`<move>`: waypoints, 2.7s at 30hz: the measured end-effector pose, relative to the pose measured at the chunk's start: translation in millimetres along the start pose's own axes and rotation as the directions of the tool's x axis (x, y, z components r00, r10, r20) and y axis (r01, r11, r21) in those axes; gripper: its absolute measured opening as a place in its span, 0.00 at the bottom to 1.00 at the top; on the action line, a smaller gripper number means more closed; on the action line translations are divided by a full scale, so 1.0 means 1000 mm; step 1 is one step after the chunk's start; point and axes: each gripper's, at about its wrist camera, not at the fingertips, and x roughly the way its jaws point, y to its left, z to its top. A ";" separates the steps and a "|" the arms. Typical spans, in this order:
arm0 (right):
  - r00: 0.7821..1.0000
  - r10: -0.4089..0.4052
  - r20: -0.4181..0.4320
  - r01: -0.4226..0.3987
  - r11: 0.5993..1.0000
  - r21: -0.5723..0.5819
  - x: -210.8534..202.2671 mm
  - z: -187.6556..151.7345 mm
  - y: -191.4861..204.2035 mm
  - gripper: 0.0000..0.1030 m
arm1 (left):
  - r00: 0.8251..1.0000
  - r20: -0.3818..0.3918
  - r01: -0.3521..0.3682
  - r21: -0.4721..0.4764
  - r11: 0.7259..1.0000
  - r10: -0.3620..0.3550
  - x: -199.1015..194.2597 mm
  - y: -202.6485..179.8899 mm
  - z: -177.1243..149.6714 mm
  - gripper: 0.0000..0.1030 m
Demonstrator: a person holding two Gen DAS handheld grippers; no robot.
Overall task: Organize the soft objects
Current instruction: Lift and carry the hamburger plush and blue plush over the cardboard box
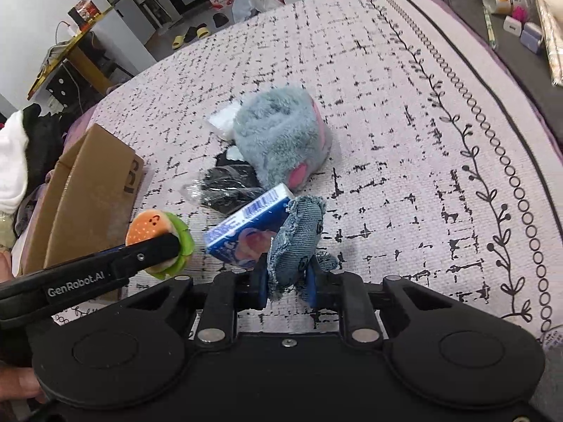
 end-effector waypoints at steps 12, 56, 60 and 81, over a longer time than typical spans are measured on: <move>0.998 0.009 0.064 -0.005 0.998 -0.066 -0.041 0.004 0.043 0.20 | 0.994 0.110 0.018 0.028 0.999 -0.021 -0.056 0.002 0.011 0.35; 0.988 0.052 0.146 -0.019 0.976 -0.218 -0.081 0.002 0.147 0.20 | 0.963 0.261 -0.059 -0.055 0.997 0.071 -0.143 0.101 0.025 0.35; 0.989 0.059 0.133 -0.024 0.969 -0.245 -0.075 0.005 0.161 0.20 | 0.965 0.247 -0.063 -0.097 0.993 0.086 -0.138 0.118 0.026 0.35; 0.990 0.121 0.067 -0.095 0.947 -0.308 -0.035 0.024 0.225 0.20 | 0.982 0.133 -0.099 -0.260 0.961 0.137 -0.104 0.167 0.028 0.41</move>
